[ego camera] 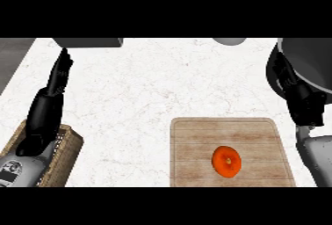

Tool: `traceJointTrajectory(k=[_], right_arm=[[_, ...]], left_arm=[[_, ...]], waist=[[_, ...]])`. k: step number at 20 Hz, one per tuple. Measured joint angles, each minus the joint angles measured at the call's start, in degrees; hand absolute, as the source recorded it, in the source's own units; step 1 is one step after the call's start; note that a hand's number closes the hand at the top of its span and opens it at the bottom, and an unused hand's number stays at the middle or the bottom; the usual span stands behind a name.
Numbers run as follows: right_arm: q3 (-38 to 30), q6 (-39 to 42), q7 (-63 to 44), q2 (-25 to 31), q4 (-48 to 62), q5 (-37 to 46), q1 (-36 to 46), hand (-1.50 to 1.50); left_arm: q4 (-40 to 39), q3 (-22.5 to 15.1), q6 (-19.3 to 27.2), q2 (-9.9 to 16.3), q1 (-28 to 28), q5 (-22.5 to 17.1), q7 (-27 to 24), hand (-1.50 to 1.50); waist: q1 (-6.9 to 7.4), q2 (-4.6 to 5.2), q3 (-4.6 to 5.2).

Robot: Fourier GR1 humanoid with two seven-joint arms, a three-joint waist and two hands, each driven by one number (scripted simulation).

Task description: Pick the squash from the cutting board and place it in the pot

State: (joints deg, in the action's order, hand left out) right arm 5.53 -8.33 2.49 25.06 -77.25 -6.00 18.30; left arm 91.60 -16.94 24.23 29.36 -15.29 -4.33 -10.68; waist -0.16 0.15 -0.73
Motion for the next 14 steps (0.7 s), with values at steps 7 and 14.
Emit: traceJointTrajectory(k=[7,14], right_arm=[[-2.51,-11.22,-6.71,-1.92,-2.80,2.19,-14.43,-1.50],[-1.71,-30.10,-3.36,-0.65,-8.04,18.29,-29.16,-1.50]], left_arm=[[-3.40,2.93,1.05,1.83,6.11,-2.21,7.83,0.00],[-2.55,4.63,0.30,4.06,10.61,-5.45,15.95,0.00]], waist=[[-2.59,-0.93,0.77],[-4.43,-1.92,0.03]])
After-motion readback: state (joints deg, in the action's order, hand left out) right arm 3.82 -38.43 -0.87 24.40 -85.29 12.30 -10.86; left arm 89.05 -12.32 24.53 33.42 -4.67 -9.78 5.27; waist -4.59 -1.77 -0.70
